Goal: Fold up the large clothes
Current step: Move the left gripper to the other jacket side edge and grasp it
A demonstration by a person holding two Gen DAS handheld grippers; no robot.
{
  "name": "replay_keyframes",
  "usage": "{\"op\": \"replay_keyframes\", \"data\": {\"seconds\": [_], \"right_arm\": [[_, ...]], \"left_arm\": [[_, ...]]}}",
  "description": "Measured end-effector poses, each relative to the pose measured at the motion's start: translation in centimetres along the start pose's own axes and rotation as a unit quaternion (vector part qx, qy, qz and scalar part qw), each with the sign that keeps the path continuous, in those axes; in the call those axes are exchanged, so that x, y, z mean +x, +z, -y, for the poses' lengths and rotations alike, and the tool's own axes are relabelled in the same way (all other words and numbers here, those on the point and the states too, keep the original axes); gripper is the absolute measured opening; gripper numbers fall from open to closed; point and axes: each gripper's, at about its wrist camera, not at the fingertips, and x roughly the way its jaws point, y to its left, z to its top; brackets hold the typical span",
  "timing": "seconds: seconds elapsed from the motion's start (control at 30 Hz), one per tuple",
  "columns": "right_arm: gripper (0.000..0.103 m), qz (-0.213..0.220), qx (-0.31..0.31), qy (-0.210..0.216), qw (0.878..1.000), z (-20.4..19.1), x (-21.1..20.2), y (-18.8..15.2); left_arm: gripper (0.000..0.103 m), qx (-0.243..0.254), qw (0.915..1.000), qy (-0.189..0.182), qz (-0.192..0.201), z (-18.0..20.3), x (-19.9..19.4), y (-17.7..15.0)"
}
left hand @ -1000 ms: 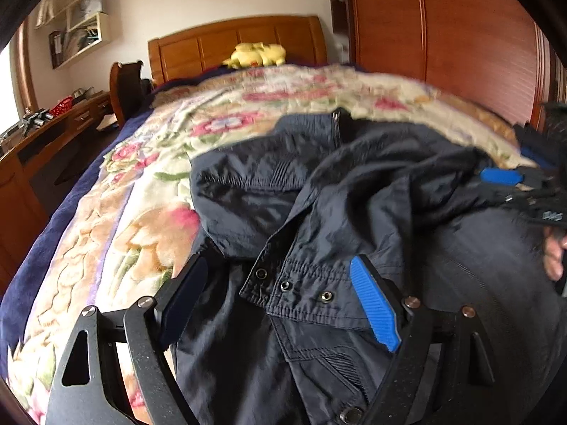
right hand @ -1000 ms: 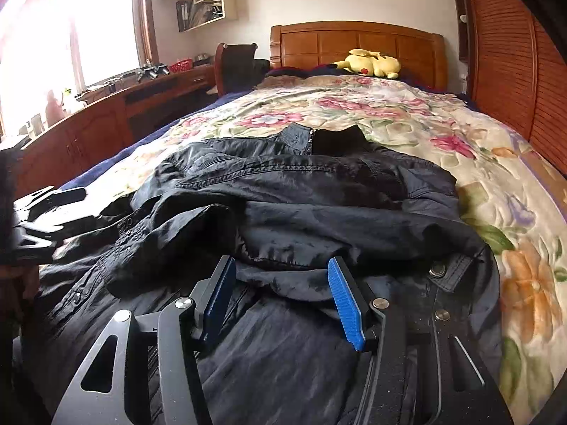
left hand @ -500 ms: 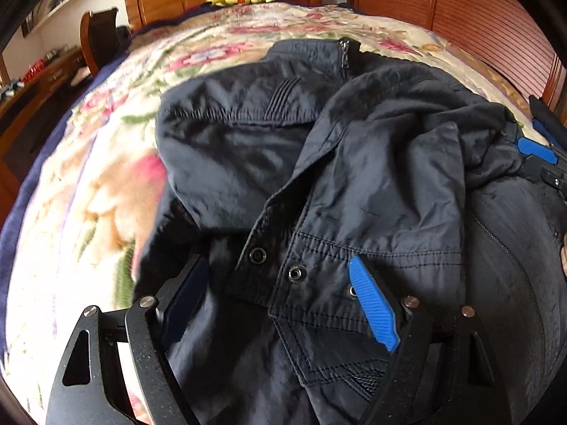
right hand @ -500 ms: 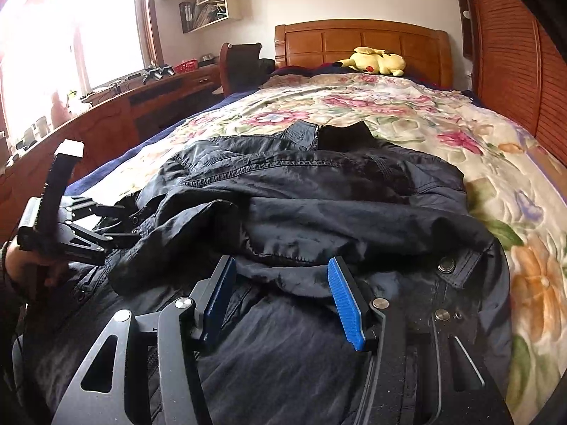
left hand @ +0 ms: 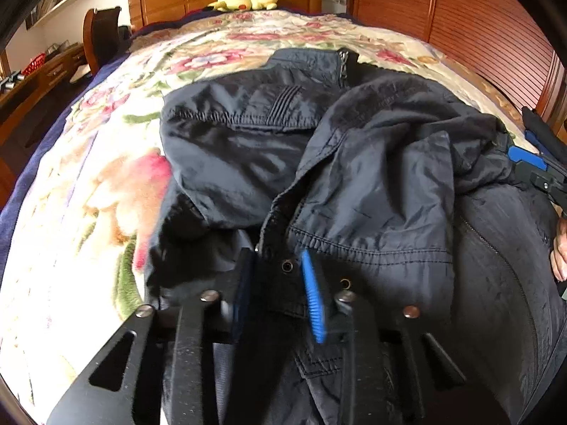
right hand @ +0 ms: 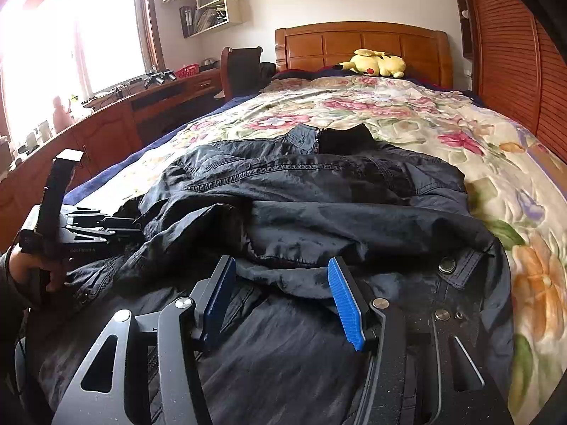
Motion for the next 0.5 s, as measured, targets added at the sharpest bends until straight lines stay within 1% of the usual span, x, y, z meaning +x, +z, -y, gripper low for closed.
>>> {"op": "replay_keyframes", "data": {"seconds": [0.1,0.13,0.2,0.23,0.3,0.33,0.37,0.43,0.5], "right_arm": [[0.056,-0.001,0.002,0.000,1.000,0.0,0.1,0.0],[0.056,-0.001,0.002,0.000,1.000,0.0,0.1,0.0],[0.056,-0.001,0.002,0.001,1.000,0.0,0.2,0.0],[0.056,-0.002,0.002,0.001,1.000,0.0,0.2,0.0],[0.056,-0.004,0.002,0.001,1.000,-0.1,0.3,0.0],[0.056,-0.005,0.002,0.001,1.000,-0.1,0.4,0.0],[0.056,-0.006,0.002,0.001,1.000,-0.1,0.4,0.0],[0.056,-0.007,0.002,0.001,1.000,-0.1,0.5,0.0],[0.056,-0.008,0.002,0.001,1.000,-0.1,0.6,0.0]], "left_arm": [[0.026,0.006,0.9999,0.007,0.014,0.1,-0.6,0.0],[0.026,0.010,0.9996,0.010,0.024,0.3,-1.0,0.0],[0.026,0.018,0.9993,0.006,0.032,0.6,-1.3,0.0],[0.026,0.027,0.9988,0.000,0.041,1.0,-1.7,-0.1],[0.027,0.043,0.9977,0.009,0.051,1.6,-2.1,-0.2],[0.027,0.050,0.9974,0.015,0.050,2.0,-2.1,-0.2],[0.027,0.053,0.9976,0.018,0.039,2.2,-1.8,-0.2],[0.027,0.055,0.9977,0.030,0.026,2.3,-1.3,-0.2],[0.028,0.051,0.9980,0.034,0.016,2.2,-0.9,-0.3]]}}
